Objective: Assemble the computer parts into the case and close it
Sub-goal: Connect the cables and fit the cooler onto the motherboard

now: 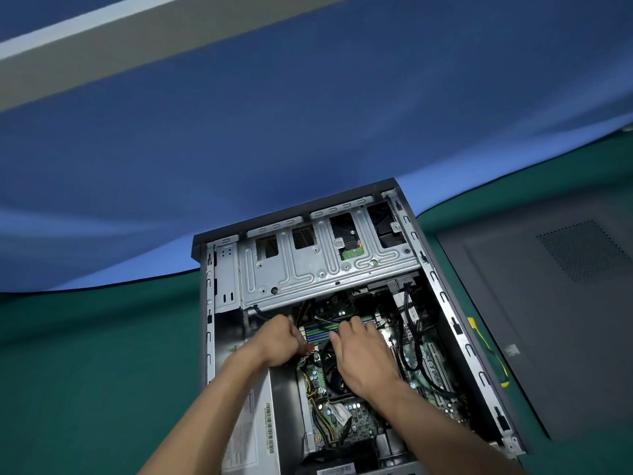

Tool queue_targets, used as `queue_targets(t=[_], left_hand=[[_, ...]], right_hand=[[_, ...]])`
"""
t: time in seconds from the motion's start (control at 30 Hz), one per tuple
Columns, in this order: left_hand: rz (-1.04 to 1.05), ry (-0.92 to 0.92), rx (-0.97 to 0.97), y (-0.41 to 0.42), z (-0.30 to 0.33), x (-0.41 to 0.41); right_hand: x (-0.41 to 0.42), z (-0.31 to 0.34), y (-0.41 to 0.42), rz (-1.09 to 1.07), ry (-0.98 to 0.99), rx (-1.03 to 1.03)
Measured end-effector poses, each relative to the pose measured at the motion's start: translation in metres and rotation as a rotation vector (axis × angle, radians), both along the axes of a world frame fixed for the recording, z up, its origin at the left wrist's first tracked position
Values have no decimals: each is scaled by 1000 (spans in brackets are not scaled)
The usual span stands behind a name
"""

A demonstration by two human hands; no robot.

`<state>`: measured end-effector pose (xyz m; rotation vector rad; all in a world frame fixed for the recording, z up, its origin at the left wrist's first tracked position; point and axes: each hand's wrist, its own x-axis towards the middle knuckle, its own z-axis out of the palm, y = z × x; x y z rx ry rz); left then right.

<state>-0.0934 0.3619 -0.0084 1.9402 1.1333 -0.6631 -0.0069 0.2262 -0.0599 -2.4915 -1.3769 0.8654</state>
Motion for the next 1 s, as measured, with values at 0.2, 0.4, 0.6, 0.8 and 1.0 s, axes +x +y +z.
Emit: queue_targets(t=[0.2, 0.4, 0.6, 0.8, 1.0], left_hand=[[285, -203, -94, -6, 16, -12], [473, -418, 112, -11, 24, -22], [610, -396, 384, -23, 22, -34], [280, -10, 438, -21, 28, -37], [34, 84, 536, -19, 29, -19]], right_hand=[[-1, 0, 0, -1, -13, -1], [-2, 3, 1, 5, -27, 3], [1, 5, -2, 4, -5, 4], [-3, 8, -2, 30, -34, -22], [-1, 9, -3, 35, -17, -29]])
